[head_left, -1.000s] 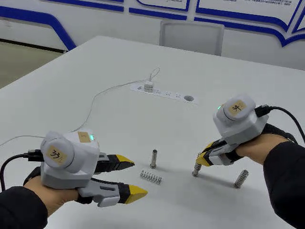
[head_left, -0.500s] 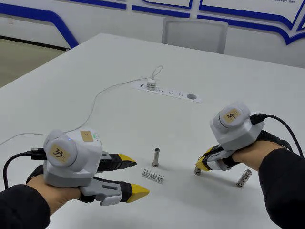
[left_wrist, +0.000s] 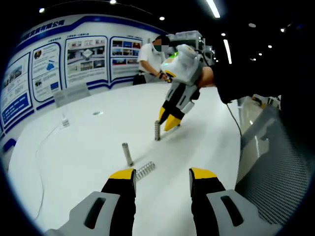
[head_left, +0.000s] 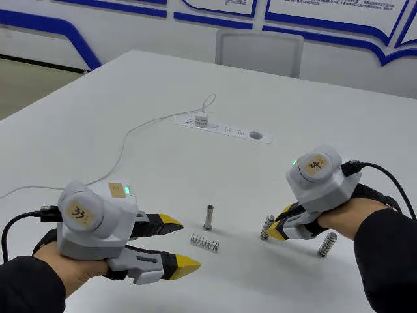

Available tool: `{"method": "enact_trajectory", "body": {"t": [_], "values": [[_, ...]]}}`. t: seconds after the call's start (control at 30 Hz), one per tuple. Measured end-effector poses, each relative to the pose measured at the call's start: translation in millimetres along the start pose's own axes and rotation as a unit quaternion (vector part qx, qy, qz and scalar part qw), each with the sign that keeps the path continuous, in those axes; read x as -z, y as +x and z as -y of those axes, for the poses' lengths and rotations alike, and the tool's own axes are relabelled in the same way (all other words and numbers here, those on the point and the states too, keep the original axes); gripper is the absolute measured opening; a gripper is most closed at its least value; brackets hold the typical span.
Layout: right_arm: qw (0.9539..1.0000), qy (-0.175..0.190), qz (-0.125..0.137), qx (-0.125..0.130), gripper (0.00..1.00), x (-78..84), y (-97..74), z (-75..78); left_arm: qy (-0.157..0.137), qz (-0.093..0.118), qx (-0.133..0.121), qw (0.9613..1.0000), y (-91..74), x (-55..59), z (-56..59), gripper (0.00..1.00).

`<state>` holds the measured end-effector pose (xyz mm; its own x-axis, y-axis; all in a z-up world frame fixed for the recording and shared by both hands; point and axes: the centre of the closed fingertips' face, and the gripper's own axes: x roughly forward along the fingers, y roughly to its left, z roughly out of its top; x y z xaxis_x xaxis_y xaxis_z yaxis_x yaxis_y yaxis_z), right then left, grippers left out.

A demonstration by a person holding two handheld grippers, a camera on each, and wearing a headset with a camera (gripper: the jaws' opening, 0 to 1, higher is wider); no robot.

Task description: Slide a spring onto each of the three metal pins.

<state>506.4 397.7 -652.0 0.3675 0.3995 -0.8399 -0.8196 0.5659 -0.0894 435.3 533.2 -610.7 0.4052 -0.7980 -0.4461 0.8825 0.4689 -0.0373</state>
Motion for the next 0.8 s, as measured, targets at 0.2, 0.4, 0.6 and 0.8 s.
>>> {"method": "enact_trajectory", "body": {"t": [0.2,0.4,0.6,0.8], "values": [[0.9999,-0.004,-0.006,-0.011,0.18,4.4,-0.7,-15.9,0.003,-0.002,-0.002,1.0000,0.1,0.4,-0.2,0.44],[0.9995,-0.018,-0.005,-0.027,0.18,-2.2,3.4,-34.4,0.004,-0.005,-0.006,1.0000,-0.7,1.0,-1.4,0.44],[0.9981,-0.041,0.001,-0.046,0.18,-12.7,8.4,-53.0,0.006,-0.011,-0.007,0.9999,-0.5,2.8,-2.0,0.44],[0.9963,-0.059,0.011,-0.062,0.18,-25.4,17.5,-65.1,0.007,-0.016,-0.007,0.9998,0.2,5.6,-2.1,0.44]]}}
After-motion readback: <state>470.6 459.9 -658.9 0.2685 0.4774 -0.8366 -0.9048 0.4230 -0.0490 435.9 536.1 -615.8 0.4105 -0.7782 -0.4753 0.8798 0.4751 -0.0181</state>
